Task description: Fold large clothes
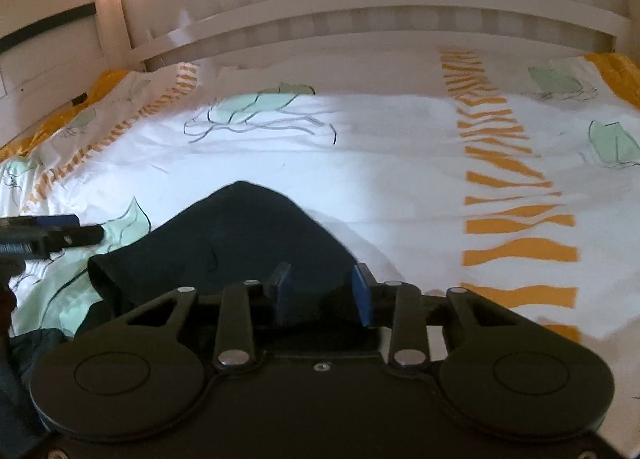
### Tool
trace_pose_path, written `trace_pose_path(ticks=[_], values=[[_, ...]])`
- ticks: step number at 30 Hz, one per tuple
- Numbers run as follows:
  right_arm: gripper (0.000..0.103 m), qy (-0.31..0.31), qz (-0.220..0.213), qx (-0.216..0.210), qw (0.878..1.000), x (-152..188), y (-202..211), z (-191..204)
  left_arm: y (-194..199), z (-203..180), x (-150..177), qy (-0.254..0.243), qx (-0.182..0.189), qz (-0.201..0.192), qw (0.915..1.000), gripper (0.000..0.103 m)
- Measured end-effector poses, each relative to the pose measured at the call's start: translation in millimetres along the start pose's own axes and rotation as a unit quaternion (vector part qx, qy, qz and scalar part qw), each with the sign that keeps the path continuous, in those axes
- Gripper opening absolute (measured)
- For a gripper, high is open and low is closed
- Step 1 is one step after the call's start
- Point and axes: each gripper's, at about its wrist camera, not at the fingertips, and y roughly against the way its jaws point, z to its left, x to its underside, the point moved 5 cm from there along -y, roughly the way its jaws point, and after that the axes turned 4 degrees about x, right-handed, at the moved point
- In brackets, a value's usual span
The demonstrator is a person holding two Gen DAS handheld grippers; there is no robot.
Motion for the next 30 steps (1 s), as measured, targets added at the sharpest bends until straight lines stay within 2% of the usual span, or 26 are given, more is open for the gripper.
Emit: trace_pose_path(ticks=[4, 8, 13, 17, 21, 30], values=[[0.041, -0.002, 0.042, 0.042, 0.998, 19, -23, -10, -21, 4, 30, -0.01, -0.022, 0.039, 0.9989, 0.095], [0.04, -0.031, 0.04, 0.024, 0.998, 28, -23, -21, -24, 18, 39, 0.041, 0.004, 0.03, 0.9987, 0.099], [0.041, -0.021, 0.034, 0.026, 0.999, 27, -20, -19, -23, 18, 37, 0.035, -0.002, 0.035, 0.9988, 0.1], [0.05, -0.004, -0.001, 0.013, 1.0, 17, -2, -9, -23, 15, 40, 0.032, -0.006, 0.034, 0.9989, 0.101], [0.066, -0.007, -0.031, -0.014, 0.999, -2, 6, -1, -29, 11, 37, 0.029, -0.009, 0.034, 0.999, 0.101], [0.066, -0.01, 0.004, -0.005, 1.0, -24, -47, 7, -32, 12, 39, 0.031, -0.007, 0.03, 0.9991, 0.103]])
